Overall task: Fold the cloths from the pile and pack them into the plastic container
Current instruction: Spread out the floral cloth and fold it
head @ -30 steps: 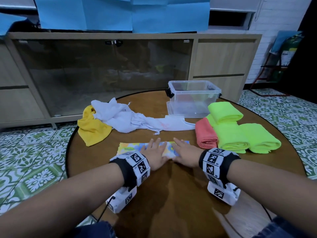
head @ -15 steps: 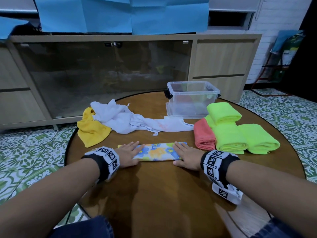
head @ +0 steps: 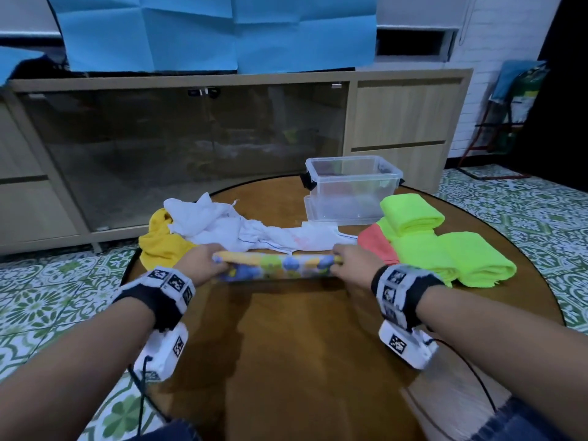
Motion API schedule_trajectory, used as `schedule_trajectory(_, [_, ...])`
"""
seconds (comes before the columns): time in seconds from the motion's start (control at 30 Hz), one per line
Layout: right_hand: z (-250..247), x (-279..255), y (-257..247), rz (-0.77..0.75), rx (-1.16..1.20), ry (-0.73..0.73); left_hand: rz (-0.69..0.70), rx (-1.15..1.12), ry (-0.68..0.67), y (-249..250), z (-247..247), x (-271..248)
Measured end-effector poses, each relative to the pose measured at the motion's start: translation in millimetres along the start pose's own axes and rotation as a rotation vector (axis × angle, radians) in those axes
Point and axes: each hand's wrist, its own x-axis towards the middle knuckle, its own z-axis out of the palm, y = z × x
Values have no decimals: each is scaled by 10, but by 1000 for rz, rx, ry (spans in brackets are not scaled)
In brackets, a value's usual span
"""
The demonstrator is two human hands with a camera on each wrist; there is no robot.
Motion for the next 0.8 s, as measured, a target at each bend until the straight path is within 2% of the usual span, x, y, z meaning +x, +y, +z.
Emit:
schedule_trajectory(0.1, [-103, 46, 68, 143, 460, 124, -62, -375, 75, -29, -40, 39])
schedule_trajectory(0.17, [-118, 34, 121, 180, 608, 168, -119, -481, 75, -1, -33, 46])
schedule_trajectory(0.33, [46, 100, 165, 215, 413, 50, -276, -284, -72, -6, 113, 47])
schedule_trajectory(0.4, [144, 122, 145, 228, 334, 15, -311, -132, -135, -5, 179, 24])
schedule_trajectory(0.47, [187, 124, 129, 189, 202, -25, -325, 125, -127, -5, 226, 4])
schedule_trajectory(0.53, [130, 98, 102, 171, 92, -37, -341, 271, -84, 21, 222, -7])
schedule_trajectory(0.6, [28, 56, 96, 213, 30, -131, -383, 351, -115, 77, 181, -15])
schedule_trajectory(0.7, [-42, -50, 45, 343, 201, -386, -439, 355, -178, 125, 167, -33])
schedule_trajectory(0.73, [-48, -96, 13, 346, 189, -431, -451, 348, -189, 133, 171, -47])
schedule_trajectory(0.8, [-45, -174, -56, 264, -52, -430, -456, 373, -186, 163, 159, -71])
